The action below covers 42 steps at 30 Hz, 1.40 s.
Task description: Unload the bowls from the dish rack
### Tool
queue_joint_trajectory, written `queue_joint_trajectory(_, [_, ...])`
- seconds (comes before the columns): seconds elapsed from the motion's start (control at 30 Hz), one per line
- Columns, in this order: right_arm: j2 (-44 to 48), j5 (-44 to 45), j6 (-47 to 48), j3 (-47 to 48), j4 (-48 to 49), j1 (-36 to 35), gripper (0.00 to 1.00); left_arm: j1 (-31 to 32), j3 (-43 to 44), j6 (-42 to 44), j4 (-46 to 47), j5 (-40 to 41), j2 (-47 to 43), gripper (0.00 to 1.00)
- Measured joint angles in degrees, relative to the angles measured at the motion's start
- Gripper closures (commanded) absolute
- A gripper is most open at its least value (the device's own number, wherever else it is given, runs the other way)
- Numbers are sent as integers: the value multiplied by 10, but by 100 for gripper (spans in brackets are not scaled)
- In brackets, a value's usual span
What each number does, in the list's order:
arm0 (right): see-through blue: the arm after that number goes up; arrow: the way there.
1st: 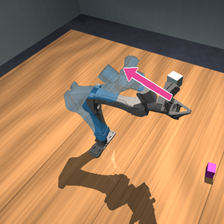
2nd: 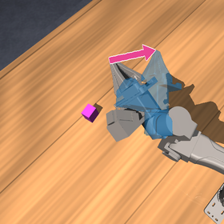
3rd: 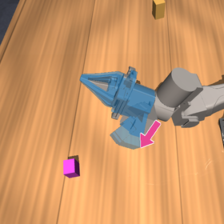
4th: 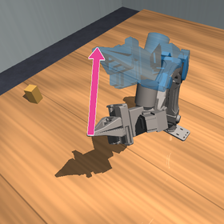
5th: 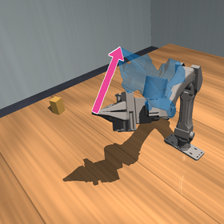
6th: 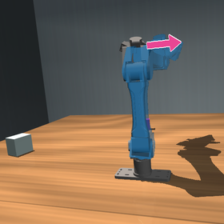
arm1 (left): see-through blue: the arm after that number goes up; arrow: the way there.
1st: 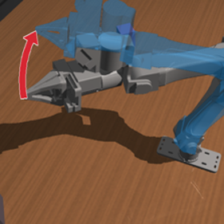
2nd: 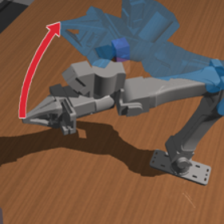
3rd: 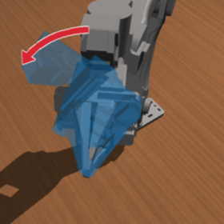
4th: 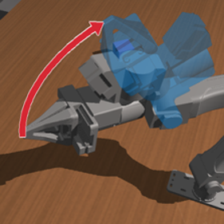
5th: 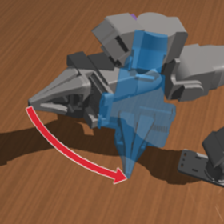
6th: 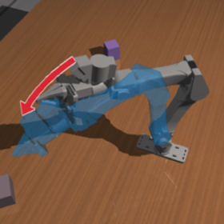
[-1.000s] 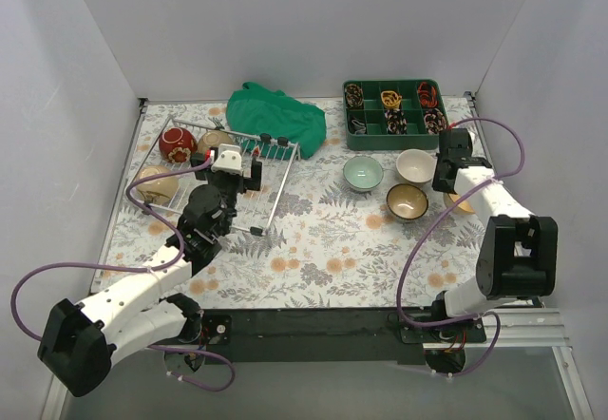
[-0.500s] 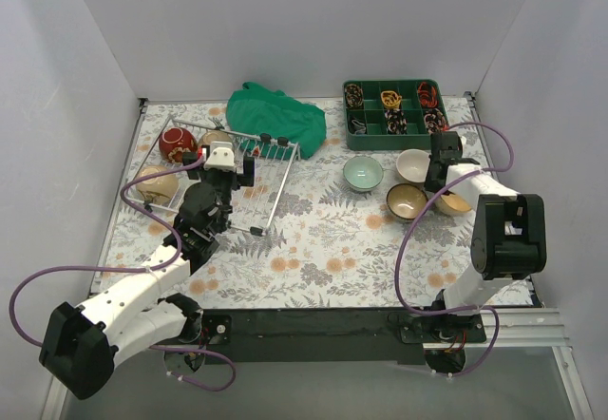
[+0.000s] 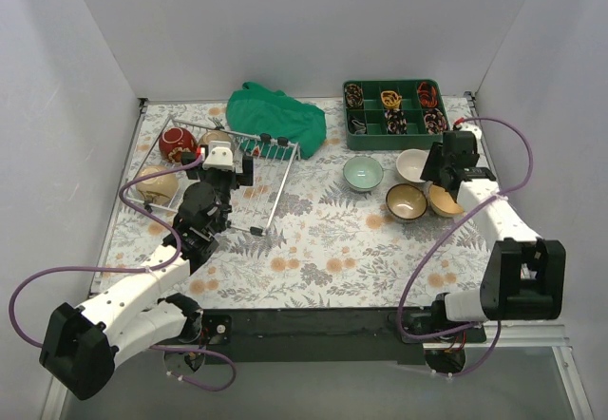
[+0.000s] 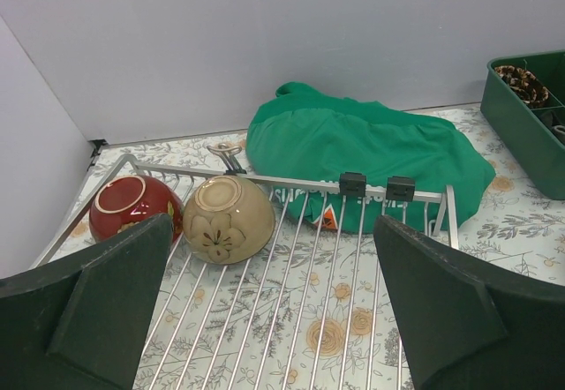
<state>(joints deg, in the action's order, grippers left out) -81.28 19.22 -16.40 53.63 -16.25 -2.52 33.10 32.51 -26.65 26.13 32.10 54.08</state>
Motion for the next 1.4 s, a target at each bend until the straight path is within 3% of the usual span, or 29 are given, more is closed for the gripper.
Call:
queue_joint_trajectory(0.17, [85,-14,-6,-1,3,-7,14,-1,0,0,0,0,0,2])
queue_joint_trajectory(0.33, [149,-43,-4,-10,18,-40,10,-5,0,0,0,0,3,2])
queue_joint_trajectory(0.8, [210,-113,52,-72,90,-224,7,-43,4,3,0,3,69,2])
queue_joint_trajectory(1.2, [244,-195,81,-165,121,-261,7,-89,38,3,-20,34,183,2])
queue_joint_trajectory(1.4, [272,-222,87,-177,145,-261,7,-123,102,18,-54,71,269,2])
